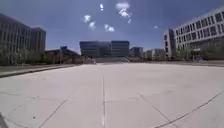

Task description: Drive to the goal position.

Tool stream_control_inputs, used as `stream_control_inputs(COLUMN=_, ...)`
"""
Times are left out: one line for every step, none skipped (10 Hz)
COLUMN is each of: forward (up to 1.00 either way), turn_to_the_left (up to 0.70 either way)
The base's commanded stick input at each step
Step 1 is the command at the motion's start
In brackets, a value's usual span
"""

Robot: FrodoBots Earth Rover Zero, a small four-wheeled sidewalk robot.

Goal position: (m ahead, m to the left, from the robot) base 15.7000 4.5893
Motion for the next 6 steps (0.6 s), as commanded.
stream_control_inputs(forward=0.50, turn_to_the_left=0.00)
stream_control_inputs(forward=0.50, turn_to_the_left=0.00)
stream_control_inputs(forward=0.50, turn_to_the_left=0.00)
stream_control_inputs(forward=0.50, turn_to_the_left=0.00)
stream_control_inputs(forward=0.50, turn_to_the_left=0.00)
stream_control_inputs(forward=0.50, turn_to_the_left=0.00)
